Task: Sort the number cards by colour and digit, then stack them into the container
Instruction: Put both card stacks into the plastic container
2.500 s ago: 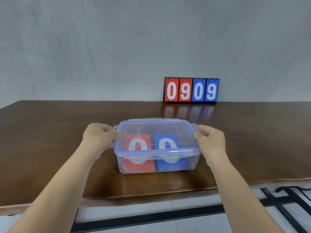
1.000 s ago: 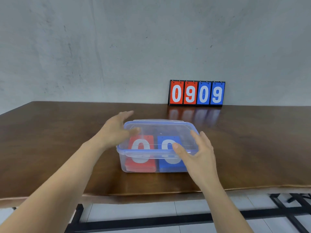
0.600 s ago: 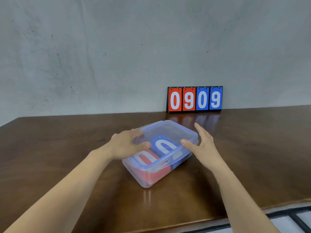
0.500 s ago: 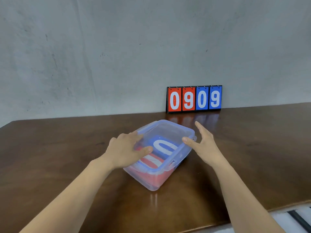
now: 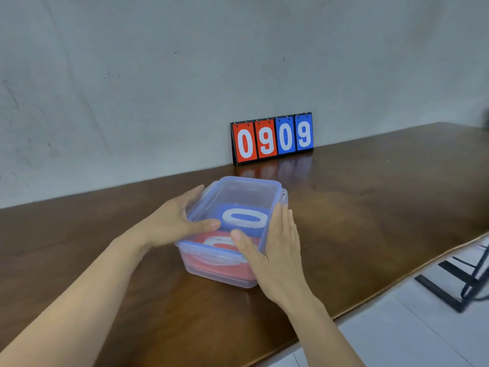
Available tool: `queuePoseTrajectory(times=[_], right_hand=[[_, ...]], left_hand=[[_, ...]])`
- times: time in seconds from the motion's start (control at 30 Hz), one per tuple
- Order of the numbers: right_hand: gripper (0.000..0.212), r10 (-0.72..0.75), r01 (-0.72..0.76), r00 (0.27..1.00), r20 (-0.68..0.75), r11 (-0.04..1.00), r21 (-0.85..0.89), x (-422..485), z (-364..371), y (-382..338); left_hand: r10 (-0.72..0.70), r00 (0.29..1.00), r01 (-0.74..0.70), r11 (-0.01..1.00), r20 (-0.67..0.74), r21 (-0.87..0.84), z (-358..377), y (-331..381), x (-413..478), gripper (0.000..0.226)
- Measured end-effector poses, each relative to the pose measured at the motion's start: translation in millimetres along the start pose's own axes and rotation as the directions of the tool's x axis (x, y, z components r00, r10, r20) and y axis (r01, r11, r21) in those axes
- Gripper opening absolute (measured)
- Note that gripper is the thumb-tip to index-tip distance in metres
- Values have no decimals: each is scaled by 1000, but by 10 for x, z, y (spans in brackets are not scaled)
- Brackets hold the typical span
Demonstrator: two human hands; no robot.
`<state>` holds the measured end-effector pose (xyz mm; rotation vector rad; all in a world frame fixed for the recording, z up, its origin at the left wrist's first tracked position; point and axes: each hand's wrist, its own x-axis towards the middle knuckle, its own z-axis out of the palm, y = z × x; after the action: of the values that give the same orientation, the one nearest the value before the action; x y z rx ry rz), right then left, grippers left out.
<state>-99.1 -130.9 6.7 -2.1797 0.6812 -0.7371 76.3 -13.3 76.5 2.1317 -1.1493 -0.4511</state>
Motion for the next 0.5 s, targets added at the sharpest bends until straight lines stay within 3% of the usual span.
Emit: queuePoseTrajectory(times=[0.13,0.33,0.5], right_hand=[[111,6,0,997,-71,997,76,10,77,27],[113,39,-23,997,-62,972,235,-2,123,-17],[113,59,-38,997,-47,933,358,-9,263,-1]], left_hand=[[20,1000,-20,999,17,-31,37,-74,-18,127],[43,999,-38,990,34,-135,74,-137,4,103],[73,997,-65,976,30,-208,100,-225,66,103]])
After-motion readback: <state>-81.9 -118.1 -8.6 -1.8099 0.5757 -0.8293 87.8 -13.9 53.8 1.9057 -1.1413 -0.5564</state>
